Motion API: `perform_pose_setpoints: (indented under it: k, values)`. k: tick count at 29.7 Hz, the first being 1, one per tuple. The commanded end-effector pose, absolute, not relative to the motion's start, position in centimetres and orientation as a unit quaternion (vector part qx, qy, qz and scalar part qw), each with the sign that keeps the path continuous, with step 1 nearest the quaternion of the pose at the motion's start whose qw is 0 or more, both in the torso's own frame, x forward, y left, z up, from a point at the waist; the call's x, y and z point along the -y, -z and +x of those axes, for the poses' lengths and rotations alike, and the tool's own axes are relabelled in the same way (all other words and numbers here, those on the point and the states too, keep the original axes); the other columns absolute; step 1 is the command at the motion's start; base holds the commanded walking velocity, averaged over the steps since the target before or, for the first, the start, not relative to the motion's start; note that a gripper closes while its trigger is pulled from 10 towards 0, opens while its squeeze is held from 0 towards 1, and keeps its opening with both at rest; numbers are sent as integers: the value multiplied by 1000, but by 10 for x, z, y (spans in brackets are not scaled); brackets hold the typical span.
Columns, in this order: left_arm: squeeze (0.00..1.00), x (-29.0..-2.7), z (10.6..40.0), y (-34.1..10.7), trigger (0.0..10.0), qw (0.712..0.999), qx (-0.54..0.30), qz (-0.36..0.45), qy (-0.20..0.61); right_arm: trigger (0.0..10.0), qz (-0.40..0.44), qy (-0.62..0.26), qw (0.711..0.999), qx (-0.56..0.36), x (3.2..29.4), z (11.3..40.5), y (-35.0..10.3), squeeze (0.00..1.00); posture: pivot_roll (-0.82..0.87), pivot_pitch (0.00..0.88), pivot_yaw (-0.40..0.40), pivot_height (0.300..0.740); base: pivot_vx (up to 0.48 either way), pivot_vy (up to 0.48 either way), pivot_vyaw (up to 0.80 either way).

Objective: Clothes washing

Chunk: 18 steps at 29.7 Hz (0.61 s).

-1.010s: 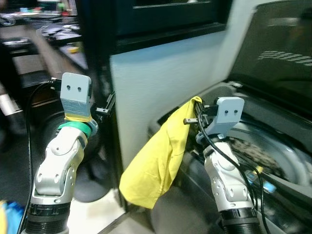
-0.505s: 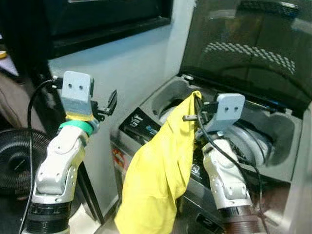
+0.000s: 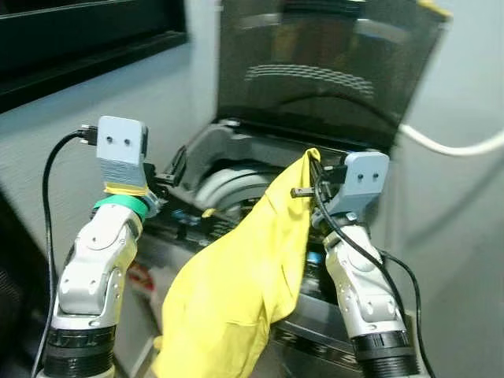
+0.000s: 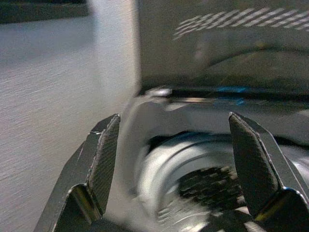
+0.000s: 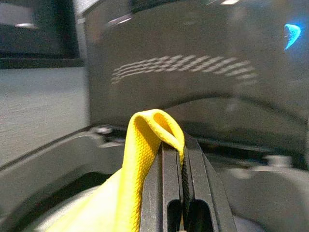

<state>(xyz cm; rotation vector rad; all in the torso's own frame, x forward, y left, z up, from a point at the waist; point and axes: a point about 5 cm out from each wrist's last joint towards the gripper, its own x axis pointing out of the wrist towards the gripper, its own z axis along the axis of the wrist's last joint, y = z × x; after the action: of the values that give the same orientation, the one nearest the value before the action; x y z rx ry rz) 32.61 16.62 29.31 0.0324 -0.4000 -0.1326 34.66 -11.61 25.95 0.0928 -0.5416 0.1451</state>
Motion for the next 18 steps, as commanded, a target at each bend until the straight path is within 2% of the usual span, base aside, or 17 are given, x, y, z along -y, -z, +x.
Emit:
perform_pose_setpoints:
  k: [1,18]
  values:
    - [0,-169,326,-292,10000,979,194,17,62,10000,52,-71,958,273,115,346,-261,0,42,43,49,740,0,0,-800]
    - [0,-166,326,-291,10000,978,197,7,67,10000,53,-72,957,275,116,347,-262,0,39,37,45,740,0,0,-800]
